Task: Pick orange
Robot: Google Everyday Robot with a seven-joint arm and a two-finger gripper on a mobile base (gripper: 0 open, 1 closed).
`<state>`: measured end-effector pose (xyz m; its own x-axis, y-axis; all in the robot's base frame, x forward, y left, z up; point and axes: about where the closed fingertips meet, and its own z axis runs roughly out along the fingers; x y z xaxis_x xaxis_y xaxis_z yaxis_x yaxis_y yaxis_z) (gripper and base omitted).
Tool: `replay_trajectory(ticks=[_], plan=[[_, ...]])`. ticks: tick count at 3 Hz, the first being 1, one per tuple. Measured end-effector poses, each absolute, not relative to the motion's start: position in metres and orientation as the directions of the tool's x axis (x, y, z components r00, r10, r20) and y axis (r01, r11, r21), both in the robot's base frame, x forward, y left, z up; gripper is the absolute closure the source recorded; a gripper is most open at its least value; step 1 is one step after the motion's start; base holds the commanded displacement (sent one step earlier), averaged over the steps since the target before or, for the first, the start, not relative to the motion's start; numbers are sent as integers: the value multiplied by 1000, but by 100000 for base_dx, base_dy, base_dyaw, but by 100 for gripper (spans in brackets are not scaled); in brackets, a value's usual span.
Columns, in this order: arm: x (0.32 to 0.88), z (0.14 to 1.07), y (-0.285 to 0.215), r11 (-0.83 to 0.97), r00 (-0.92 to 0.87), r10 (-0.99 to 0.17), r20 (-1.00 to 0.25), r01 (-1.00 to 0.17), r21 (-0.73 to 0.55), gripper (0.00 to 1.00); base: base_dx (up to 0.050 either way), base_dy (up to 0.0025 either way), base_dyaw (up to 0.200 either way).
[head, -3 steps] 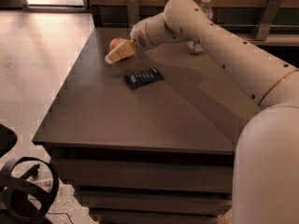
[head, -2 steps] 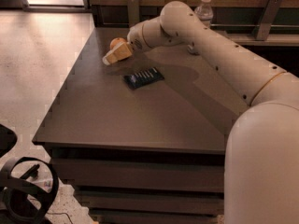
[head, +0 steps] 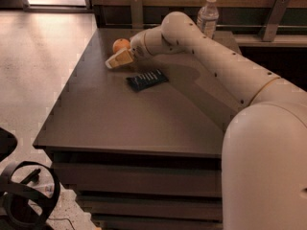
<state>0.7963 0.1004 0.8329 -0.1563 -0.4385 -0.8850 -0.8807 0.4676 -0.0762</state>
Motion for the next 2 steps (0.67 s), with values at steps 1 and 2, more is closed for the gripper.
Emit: replay_trajectory(ticks=[1, 2], plan=[[795, 832, 103, 464, -156, -440, -884, -883, -75, 41, 0, 0, 0], [795, 830, 106, 460, -156, -441, -884, -885, -73, 65, 0, 0, 0]])
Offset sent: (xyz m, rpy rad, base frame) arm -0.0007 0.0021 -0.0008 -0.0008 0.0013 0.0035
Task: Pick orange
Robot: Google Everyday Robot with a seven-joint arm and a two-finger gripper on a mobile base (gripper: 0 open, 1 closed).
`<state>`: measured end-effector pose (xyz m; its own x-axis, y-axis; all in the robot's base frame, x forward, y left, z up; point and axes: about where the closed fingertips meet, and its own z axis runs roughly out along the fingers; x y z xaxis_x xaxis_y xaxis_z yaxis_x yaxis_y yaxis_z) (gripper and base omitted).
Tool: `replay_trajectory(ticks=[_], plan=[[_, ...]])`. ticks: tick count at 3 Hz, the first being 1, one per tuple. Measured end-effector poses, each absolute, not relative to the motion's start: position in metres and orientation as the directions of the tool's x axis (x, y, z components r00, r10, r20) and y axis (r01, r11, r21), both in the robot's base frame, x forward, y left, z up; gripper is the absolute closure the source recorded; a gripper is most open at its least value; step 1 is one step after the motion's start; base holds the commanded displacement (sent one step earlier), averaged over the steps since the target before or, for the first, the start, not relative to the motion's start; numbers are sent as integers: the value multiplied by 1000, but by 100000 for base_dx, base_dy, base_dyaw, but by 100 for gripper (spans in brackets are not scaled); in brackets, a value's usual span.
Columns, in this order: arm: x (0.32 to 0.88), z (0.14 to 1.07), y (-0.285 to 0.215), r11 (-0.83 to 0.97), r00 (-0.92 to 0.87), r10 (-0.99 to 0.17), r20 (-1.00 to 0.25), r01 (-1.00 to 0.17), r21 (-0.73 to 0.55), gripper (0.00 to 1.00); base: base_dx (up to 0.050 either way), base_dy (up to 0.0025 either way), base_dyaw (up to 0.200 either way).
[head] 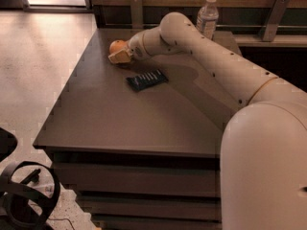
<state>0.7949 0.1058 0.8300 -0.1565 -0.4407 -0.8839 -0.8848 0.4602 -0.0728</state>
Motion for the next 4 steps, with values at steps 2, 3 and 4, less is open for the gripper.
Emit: replay_trajectory(ticks=[2, 3, 4], plan=[[794, 827, 111, 454, -158, -442, -883, -889, -68, 100, 0, 0, 0], [797, 827, 119, 438, -162, -406, -899, -898, -36, 100, 0, 0, 0], [798, 841, 124, 414, -138, -371, -918, -910, -30, 100, 0, 0, 0]])
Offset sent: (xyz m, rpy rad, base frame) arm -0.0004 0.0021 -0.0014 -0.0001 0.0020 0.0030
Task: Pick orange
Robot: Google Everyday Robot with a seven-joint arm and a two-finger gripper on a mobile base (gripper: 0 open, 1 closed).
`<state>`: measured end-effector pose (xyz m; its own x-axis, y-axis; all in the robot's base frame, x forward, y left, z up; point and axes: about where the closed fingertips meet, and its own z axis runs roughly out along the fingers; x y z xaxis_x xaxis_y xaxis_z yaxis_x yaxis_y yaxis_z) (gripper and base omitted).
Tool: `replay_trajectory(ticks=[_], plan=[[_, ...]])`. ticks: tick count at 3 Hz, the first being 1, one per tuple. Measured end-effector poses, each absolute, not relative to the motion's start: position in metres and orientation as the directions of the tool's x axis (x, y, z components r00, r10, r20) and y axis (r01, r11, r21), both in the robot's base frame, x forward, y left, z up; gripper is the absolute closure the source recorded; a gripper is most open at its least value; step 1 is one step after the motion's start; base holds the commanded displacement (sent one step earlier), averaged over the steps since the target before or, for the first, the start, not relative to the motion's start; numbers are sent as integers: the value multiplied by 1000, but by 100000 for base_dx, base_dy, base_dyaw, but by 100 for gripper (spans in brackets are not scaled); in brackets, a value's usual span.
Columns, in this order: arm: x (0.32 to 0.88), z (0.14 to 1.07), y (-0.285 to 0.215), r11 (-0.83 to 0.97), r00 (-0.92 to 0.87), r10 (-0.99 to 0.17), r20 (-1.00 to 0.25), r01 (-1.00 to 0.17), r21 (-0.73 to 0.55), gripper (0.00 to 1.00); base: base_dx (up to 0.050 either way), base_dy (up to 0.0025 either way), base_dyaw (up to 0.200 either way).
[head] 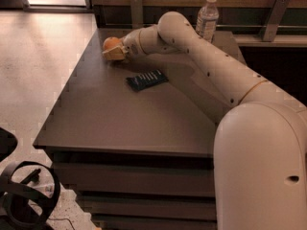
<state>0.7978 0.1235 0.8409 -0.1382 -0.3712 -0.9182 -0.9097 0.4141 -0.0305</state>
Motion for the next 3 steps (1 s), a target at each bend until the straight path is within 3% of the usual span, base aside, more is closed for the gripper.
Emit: replay_trajectory(ticks=[3], plan=[[768, 905, 106, 426, -25, -349, -937, -895, -134, 100, 0, 0, 0]])
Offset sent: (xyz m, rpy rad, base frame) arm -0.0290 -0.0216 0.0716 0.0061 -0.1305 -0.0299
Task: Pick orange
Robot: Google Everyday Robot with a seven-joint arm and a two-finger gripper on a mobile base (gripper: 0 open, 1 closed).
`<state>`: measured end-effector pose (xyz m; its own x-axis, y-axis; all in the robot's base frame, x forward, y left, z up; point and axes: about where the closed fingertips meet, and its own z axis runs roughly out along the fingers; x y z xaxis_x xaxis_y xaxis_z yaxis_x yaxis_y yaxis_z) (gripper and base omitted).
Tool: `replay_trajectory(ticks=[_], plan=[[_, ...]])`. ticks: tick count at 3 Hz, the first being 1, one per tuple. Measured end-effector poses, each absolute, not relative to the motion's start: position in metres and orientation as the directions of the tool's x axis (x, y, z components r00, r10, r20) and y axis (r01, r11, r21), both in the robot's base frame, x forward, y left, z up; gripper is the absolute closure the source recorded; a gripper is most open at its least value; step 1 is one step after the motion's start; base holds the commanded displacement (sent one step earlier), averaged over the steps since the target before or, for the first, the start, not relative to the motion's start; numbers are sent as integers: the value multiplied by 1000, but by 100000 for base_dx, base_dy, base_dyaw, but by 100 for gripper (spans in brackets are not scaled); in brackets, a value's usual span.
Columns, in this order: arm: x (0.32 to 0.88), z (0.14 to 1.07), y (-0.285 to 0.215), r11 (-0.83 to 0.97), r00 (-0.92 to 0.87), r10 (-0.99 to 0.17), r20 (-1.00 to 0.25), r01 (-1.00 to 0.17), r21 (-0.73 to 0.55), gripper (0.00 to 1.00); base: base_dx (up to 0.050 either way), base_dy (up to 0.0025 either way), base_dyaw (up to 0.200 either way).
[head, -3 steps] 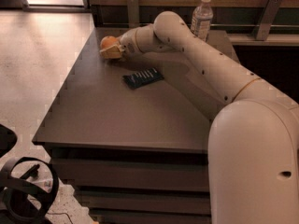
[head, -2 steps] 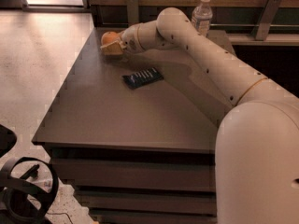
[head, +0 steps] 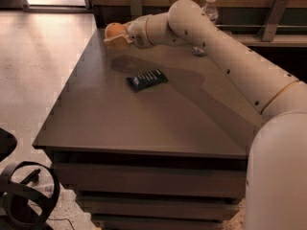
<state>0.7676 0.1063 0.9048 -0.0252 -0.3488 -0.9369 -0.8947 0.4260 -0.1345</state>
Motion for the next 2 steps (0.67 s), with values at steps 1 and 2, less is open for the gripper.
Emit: replay_trajectory(ticks=[1, 2], plan=[[758, 921, 98, 431, 7, -341, -940, -888, -163, 100, 0, 0, 0], [752, 931, 91, 435, 31, -326, -945, -882, -179, 100, 0, 0, 0]])
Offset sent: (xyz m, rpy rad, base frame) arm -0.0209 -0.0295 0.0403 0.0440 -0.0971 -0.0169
